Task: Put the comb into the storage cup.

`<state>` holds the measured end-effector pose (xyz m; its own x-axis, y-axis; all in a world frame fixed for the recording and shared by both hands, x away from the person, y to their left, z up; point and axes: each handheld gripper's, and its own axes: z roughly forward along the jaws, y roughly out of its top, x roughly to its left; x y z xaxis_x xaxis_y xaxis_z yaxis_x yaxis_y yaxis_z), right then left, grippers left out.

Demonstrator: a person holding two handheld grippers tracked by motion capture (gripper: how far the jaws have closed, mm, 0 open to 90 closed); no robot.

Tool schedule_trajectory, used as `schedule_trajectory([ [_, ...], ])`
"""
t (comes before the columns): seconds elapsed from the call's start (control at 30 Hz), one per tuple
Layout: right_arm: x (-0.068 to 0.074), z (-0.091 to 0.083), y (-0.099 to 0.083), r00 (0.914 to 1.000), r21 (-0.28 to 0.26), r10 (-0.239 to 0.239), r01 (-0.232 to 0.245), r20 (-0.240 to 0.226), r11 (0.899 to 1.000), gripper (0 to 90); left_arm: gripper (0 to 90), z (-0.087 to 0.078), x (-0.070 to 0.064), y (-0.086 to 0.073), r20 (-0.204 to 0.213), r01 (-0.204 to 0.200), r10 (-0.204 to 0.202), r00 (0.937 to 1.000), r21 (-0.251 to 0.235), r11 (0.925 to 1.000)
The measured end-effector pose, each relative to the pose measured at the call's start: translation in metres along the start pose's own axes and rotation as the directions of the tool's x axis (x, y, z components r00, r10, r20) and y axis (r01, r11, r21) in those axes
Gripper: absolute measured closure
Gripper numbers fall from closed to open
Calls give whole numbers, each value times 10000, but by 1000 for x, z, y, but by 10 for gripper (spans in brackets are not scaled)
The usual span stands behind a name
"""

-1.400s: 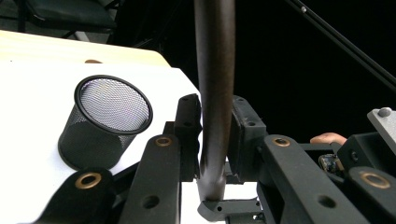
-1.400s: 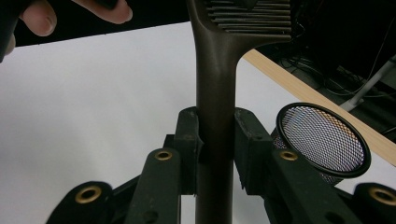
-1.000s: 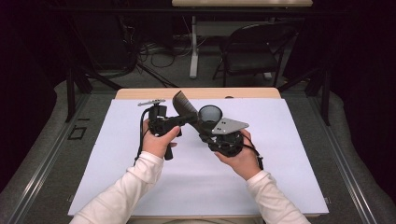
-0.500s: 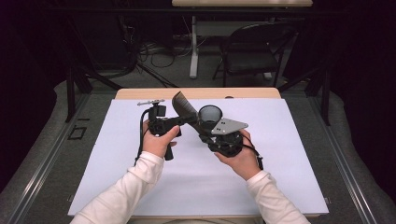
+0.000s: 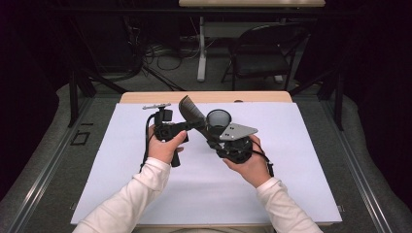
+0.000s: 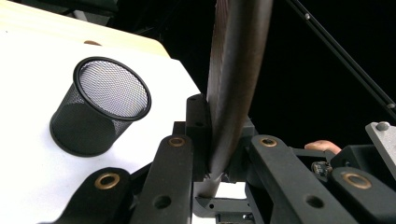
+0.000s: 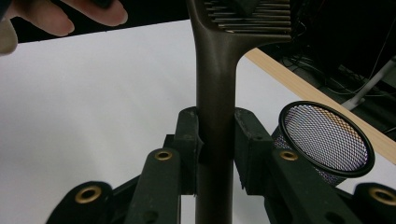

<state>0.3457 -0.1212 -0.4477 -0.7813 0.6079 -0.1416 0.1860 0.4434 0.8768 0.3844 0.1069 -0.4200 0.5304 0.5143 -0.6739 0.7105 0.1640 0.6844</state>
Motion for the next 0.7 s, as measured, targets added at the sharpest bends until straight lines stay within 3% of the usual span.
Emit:
schedule_trajectory([
  [0.7, 0, 0, 0, 10000, -58, 12, -12, 1, 10000, 725, 836, 0, -1, 0, -33, 11, -11, 10000, -49, 10000],
])
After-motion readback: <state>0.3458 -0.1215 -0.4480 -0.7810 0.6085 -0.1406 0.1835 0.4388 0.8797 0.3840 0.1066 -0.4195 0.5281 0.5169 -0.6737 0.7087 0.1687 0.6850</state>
